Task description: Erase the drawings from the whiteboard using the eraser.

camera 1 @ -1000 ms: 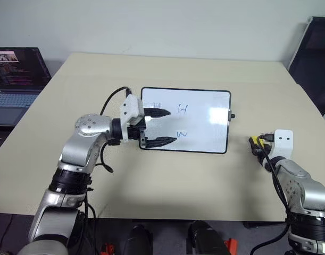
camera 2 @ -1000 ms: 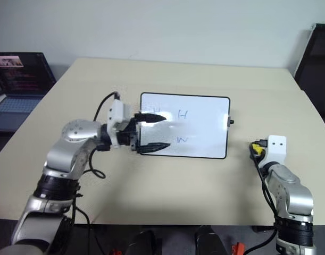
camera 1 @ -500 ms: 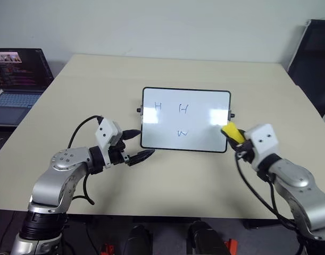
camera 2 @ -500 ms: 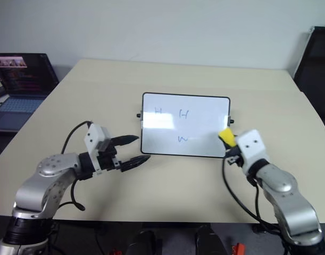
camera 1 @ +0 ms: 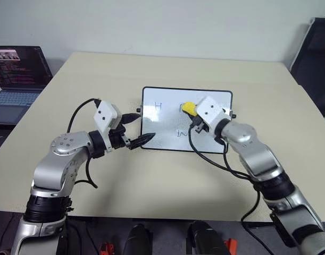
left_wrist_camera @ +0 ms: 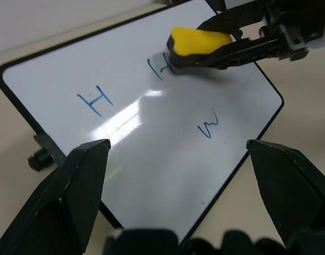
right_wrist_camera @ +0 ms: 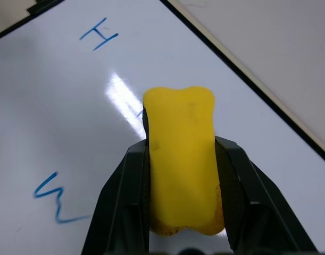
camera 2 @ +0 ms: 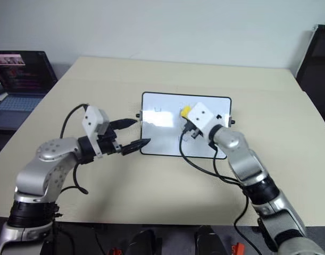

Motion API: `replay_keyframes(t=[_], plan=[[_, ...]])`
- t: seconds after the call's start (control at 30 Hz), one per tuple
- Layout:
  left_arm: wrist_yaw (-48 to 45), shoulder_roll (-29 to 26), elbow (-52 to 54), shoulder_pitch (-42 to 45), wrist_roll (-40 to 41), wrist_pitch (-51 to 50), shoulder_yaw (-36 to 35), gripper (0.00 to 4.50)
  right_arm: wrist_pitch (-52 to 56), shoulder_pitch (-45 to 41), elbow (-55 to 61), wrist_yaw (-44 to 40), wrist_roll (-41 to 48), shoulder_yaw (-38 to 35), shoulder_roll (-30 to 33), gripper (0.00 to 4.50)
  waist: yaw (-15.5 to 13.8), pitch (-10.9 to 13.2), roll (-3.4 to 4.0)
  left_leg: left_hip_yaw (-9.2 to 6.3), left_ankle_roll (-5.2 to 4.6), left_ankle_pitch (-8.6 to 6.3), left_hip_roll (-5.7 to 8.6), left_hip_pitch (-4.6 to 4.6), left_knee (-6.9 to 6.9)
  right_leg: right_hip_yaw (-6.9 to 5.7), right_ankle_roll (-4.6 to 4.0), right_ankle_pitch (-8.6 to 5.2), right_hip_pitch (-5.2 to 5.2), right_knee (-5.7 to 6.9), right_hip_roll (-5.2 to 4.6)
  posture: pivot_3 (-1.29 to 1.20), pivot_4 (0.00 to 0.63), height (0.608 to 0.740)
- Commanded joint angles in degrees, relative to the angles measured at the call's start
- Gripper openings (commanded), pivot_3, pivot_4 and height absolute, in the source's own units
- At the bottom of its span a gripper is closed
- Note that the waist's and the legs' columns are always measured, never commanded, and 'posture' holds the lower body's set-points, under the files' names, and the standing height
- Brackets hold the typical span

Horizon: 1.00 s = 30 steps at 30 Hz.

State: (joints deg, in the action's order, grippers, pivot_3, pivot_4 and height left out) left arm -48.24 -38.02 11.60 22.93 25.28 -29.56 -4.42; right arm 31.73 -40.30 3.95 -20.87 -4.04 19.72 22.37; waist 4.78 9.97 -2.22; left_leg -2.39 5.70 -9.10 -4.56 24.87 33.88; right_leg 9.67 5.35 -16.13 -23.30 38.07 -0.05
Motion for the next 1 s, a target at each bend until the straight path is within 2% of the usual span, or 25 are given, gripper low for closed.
replay_keyframes(t=[0.03, 0.37, 0.53, 0.63, 0.83, 1.0], plan=[[0.45, -0.05, -0.39, 2.44, -0.5, 0.18, 0.19, 4.5, -3.79, -3.69, -5.05, 1.08, -3.34, -0.06, -1.27, 1.32, 0.02, 0.0, 0.0, 0.0, 0.0, 0.0, 0.0, 0.0, 0.0, -0.01, 0.0, 0.0, 0.0, 0.0, 0.0, 0.0, 0.15, 0.74], [1.61, 0.97, -0.66, 4.15, -0.64, -0.86, 0.91, 4.5, -3.9, -2.43, -3.78, -11.27, -8.98, 7.49, 3.25, 1.32, 0.02, 0.0, 0.0, -0.05, 0.0, 0.01, 0.0, -0.04, 0.09, -0.03, 0.11, -0.04, 0.05, 0.08, 0.01, 0.0, 0.15, 0.74], [1.39, 0.78, -1.16, 4.14, -0.57, -0.91, 0.96, 4.5, -4.94, -5.54, -8.57, -1.62, -13.73, 3.06, 0.43, 1.31, 0.03, 0.0, 0.0, -0.05, 0.0, 0.04, 0.0, -0.04, 0.17, -0.03, 0.2, -0.06, 0.05, 0.11, 0.01, 0.0, 0.15, 0.74], [1.05, 0.61, -1.64, 3.96, -0.55, -0.8, 0.89, 4.5, -3.95, -5.92, -9.58, -1.82, -14.03, 1.99, 0.35, 1.31, -0.08, -0.01, 0.0, -0.05, 0.01, 0.1, 0.0, -0.04, 0.19, -0.02, 0.2, 0.02, 0.06, 0.1, 0.01, 0.0, 0.15, 0.74], [0.84, 0.21, -2.42, 3.72, -0.68, -0.45, 0.55, 4.5, 3.82, -2.05, -3.41, -14.26, -10.86, 3.94, 2.94, 1.31, -0.15, -0.03, -0.03, -0.08, 0.0, 0.11, 0.01, -0.04, 0.18, -0.05, 0.21, 0.02, 0.1, 0.07, 0.0, 0.0, 0.15, 0.74], [0.84, 0.13, -2.34, 3.69, -0.69, -0.46, 0.59, 4.5, 4.86, -2.28, -2.19, -15.52, -11.98, 3.78, 3.37, 1.31, 0.05, -0.02, -0.03, -0.09, -0.01, 0.12, 0.0, -0.07, 0.19, -0.05, 0.17, 0.0, 0.1, 0.1, 0.01, 0.0, 0.15, 0.74]])
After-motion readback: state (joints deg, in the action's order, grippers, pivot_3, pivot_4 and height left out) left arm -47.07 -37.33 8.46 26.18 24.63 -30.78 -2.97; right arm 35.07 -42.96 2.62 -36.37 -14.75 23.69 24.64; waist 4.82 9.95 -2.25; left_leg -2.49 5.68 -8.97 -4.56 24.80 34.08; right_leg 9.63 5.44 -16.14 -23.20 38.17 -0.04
